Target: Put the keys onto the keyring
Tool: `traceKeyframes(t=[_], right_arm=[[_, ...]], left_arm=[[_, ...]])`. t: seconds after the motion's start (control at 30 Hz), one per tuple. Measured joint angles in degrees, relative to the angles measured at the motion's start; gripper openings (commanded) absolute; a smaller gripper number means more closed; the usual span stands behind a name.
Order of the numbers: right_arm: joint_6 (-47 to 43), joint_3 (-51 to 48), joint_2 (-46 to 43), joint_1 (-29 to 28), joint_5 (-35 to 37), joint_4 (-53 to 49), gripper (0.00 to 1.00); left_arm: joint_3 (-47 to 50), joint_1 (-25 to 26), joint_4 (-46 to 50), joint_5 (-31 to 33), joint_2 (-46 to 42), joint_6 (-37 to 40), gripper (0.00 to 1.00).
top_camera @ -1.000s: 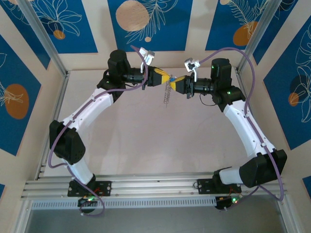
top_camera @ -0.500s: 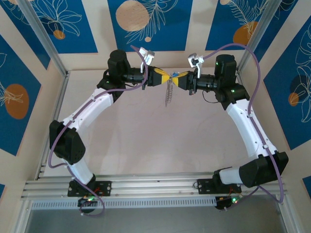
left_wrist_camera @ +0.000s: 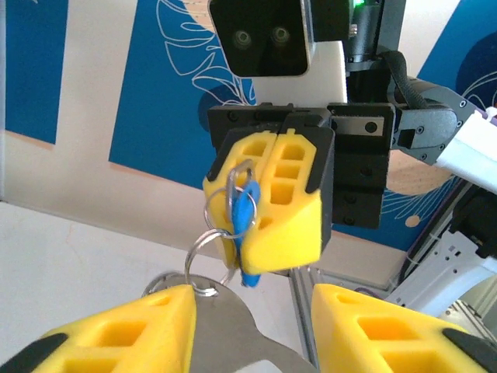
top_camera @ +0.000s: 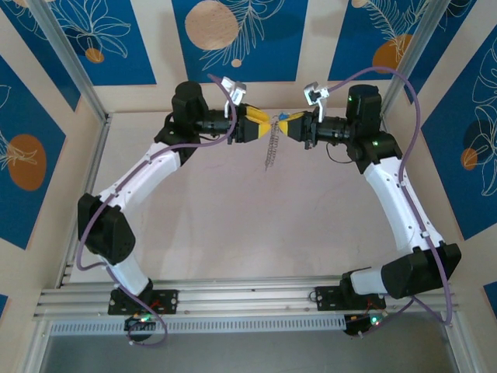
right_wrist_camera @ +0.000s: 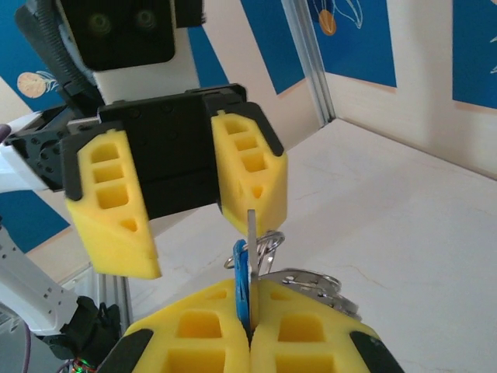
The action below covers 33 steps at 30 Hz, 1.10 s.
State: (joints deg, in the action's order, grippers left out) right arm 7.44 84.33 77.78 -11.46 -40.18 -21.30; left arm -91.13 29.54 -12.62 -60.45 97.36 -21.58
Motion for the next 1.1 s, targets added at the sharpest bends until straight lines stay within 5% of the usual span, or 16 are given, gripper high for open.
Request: traceKeyframes(t=[0.53,1.1], right_arm=[[0.72,-1.33,8.2,1.09,1.4,2.27,0.0],[5.51,9.22,33.48,1.09,0.81,10.73,0.0]], left_arm=[[12.87,-0.33,-3.26,12.35,-7.61,-0.61,0.66],[20.39,-2.73,-7.56,20.11,-11.39,-2.14,0.67]])
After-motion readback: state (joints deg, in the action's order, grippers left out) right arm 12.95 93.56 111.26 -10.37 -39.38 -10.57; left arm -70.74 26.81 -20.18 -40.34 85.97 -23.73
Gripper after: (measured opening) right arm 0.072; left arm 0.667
